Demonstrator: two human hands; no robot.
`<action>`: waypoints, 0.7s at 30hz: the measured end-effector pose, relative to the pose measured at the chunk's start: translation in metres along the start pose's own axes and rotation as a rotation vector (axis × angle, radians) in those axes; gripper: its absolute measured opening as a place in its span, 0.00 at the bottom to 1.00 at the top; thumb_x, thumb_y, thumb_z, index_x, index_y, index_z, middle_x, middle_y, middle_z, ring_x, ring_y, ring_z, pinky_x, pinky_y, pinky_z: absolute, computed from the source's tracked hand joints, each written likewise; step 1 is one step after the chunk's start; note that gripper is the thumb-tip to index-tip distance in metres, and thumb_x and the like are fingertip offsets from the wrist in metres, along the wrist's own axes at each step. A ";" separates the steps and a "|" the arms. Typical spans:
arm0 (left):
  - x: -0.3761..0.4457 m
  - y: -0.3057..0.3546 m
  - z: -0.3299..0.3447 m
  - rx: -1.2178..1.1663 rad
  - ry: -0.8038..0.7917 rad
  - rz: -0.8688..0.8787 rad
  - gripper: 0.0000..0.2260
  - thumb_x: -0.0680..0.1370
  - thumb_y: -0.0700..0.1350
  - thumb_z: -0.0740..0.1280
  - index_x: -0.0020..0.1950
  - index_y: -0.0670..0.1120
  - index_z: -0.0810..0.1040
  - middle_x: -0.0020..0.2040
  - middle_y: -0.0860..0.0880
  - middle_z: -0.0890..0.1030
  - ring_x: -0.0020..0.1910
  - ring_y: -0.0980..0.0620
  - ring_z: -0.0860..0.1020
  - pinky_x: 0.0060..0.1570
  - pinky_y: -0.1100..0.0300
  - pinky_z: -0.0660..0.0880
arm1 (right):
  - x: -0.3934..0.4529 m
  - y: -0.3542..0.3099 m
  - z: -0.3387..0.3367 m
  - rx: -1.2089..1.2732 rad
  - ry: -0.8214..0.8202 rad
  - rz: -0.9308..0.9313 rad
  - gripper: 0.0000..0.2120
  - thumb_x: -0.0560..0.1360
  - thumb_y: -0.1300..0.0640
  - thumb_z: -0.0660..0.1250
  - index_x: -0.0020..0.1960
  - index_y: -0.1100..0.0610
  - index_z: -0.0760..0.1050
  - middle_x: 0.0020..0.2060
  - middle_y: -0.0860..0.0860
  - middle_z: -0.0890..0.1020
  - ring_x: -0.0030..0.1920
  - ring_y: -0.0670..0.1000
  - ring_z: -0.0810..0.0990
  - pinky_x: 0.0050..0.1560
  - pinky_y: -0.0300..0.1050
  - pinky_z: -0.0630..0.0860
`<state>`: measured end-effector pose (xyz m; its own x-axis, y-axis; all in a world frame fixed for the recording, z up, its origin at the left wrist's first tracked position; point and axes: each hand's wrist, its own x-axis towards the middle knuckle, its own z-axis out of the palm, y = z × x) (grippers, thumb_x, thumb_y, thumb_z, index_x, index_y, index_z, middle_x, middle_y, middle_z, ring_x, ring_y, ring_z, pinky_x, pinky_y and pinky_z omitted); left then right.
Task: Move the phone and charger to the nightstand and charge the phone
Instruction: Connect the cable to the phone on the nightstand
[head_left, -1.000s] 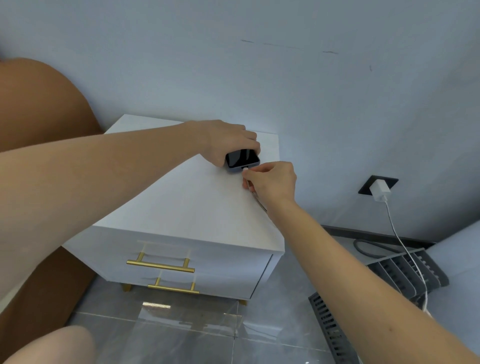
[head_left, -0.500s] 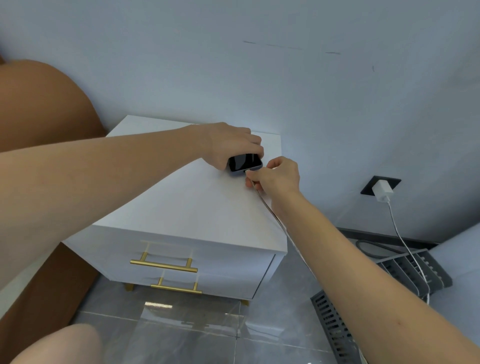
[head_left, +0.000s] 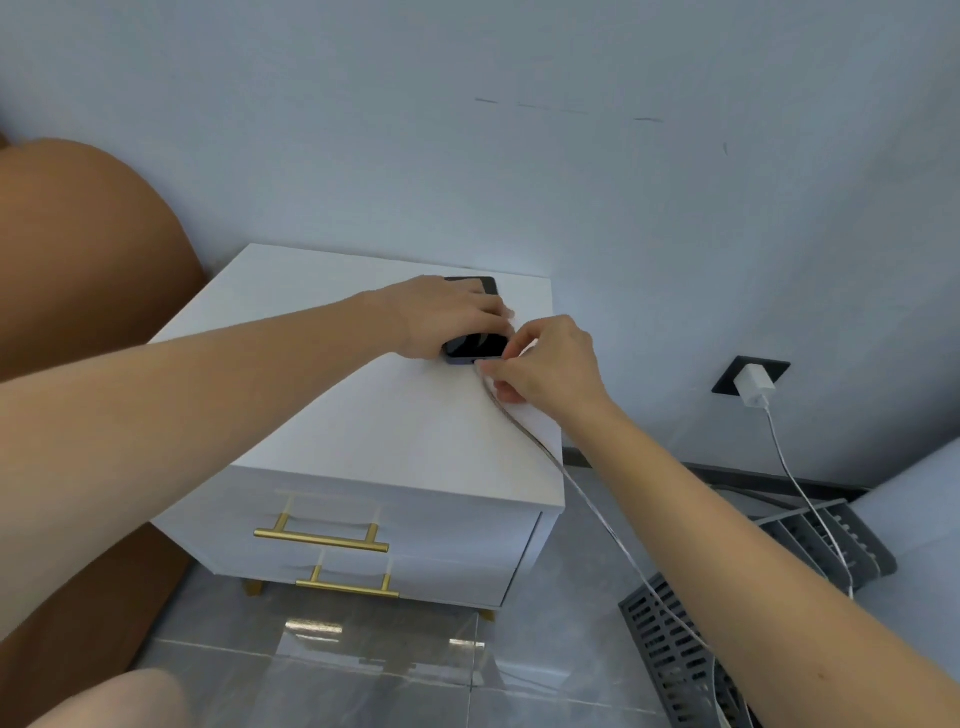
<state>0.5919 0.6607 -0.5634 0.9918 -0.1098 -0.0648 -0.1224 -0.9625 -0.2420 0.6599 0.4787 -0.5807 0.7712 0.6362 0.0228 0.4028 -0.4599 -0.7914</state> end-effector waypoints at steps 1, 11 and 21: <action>-0.004 0.000 0.002 -0.021 0.013 -0.025 0.33 0.74 0.35 0.67 0.77 0.56 0.68 0.78 0.54 0.67 0.70 0.46 0.69 0.43 0.55 0.72 | -0.001 0.004 -0.002 0.006 -0.007 -0.006 0.08 0.66 0.59 0.78 0.34 0.56 0.80 0.27 0.53 0.85 0.34 0.54 0.88 0.46 0.55 0.87; -0.057 0.030 0.049 -0.461 0.270 -0.742 0.23 0.83 0.53 0.59 0.76 0.46 0.69 0.74 0.48 0.70 0.71 0.45 0.69 0.65 0.48 0.70 | -0.001 0.044 0.002 -0.205 0.087 -0.333 0.10 0.75 0.55 0.74 0.55 0.52 0.79 0.49 0.45 0.82 0.52 0.49 0.79 0.52 0.45 0.76; -0.060 0.035 0.060 -0.479 0.245 -0.744 0.29 0.83 0.60 0.57 0.81 0.49 0.64 0.82 0.49 0.61 0.81 0.49 0.58 0.78 0.52 0.55 | 0.008 0.062 0.013 -0.248 -0.091 -0.328 0.25 0.84 0.49 0.63 0.79 0.56 0.67 0.80 0.48 0.67 0.81 0.48 0.59 0.77 0.41 0.57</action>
<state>0.5261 0.6482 -0.6257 0.7957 0.5822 0.1673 0.5241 -0.8002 0.2916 0.6850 0.4628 -0.6375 0.5399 0.8208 0.1866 0.7350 -0.3516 -0.5798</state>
